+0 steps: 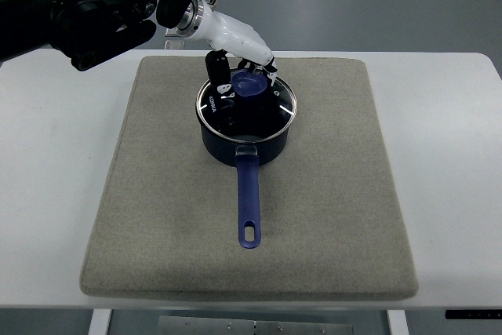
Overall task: Open pot lid and place left with left hand
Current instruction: 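Lift the glass lid off the pot with the left hand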
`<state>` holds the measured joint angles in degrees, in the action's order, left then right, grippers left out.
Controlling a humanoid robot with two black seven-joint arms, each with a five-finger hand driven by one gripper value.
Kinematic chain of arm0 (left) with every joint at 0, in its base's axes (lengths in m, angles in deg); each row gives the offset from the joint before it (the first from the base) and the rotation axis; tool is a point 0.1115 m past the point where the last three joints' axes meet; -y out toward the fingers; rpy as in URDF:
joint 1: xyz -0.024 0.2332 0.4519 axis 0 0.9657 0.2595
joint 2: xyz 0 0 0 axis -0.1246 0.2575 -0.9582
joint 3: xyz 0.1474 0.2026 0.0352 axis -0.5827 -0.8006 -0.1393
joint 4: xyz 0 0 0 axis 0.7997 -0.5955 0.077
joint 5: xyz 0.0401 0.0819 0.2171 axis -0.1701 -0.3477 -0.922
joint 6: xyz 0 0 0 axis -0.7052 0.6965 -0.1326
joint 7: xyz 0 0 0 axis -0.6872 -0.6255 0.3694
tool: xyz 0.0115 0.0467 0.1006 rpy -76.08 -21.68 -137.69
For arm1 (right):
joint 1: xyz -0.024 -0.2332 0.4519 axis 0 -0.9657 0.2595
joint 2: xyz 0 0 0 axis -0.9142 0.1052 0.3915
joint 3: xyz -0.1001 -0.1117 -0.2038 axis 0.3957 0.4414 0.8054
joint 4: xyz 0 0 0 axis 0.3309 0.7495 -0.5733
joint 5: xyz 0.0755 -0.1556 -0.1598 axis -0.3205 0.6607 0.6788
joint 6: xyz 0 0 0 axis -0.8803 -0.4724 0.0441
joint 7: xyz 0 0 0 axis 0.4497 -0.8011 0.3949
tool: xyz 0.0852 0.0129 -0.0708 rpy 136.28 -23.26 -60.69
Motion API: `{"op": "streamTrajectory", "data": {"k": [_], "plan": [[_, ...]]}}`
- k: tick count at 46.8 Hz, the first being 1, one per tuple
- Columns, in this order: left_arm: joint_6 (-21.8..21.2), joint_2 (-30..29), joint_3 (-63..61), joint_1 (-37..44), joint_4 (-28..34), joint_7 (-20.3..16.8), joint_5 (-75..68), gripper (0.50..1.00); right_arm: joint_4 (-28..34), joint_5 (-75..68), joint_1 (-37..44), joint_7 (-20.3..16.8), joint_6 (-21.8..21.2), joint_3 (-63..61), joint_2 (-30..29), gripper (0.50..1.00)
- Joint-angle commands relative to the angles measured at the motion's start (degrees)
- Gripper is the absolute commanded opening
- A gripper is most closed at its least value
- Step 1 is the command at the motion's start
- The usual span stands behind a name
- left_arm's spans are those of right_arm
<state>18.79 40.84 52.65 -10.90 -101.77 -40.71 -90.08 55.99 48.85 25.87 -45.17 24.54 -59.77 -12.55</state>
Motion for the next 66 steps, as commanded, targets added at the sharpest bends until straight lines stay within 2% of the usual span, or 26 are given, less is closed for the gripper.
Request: {"op": "streamTrajectory", "data": {"k": [1,36,53,66], "plan": [[0.02,0.01,-0.01,0.05,-0.02,0.0,0.23,0.5,0.0,0.0,-0.02,0.0,0.0,0.0,0.0,0.917],[-1.21,-1.22,2.89,-0.57,0.77,0.0,1.38,0.5,0.0,0.0,-0.02,0.0,0.0,0.0,0.0,0.917],[-0.77,-3.24,3.42,-0.39,10.88,0.0,6.47,0.5,0.0,0.0,-0.02,0.0,0.0,0.0,0.0,0.917],[-0.6,-5.79,3.15,0.05,13.78,0.0,11.66,0.5,0.0,0.0,-0.02,0.0,0.0,0.0,0.0,0.917]]}}
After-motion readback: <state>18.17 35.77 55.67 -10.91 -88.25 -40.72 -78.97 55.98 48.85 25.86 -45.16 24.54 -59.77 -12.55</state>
